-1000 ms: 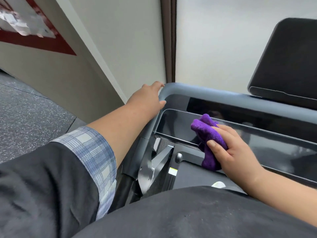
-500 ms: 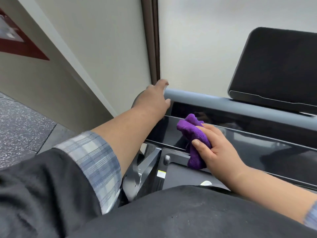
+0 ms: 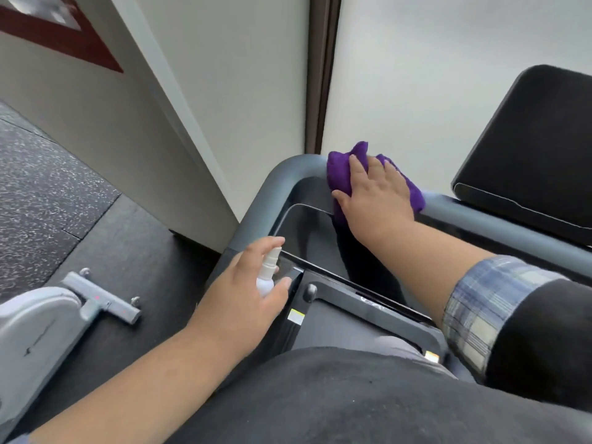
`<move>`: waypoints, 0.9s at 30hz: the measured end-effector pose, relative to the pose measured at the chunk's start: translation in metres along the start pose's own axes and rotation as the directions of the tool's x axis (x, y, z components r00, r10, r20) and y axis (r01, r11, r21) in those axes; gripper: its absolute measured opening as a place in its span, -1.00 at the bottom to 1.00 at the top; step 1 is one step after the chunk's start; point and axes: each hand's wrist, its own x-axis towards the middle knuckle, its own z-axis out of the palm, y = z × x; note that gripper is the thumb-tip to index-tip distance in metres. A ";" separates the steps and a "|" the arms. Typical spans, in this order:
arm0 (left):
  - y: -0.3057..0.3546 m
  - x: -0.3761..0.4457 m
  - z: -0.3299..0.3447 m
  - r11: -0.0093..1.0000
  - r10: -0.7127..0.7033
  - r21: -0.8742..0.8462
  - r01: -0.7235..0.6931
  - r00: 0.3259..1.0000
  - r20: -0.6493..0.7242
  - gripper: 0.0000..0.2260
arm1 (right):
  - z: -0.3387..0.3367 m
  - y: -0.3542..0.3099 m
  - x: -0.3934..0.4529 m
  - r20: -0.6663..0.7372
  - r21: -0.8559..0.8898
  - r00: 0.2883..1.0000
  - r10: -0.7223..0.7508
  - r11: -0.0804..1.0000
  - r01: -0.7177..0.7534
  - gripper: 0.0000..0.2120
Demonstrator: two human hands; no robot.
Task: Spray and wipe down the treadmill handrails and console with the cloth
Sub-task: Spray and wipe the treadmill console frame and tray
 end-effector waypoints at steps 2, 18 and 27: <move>-0.005 -0.010 0.000 1.000 -0.002 0.002 0.002 1.000 -0.015 -0.52 | 0.000 -0.026 0.015 0.009 -0.018 0.996 -0.091 0.996 0.091 -0.35; -0.008 -0.061 -0.008 0.999 0.037 -0.008 -0.038 0.999 -0.027 -0.54 | 0.005 -0.055 0.031 -0.031 -0.003 0.936 -0.352 0.936 0.352 -0.49; -0.013 -0.077 -0.002 0.975 0.201 -0.071 -0.210 0.973 -0.116 -0.58 | 0.018 -0.125 -0.083 0.132 0.127 0.464 -0.876 0.479 0.869 -0.46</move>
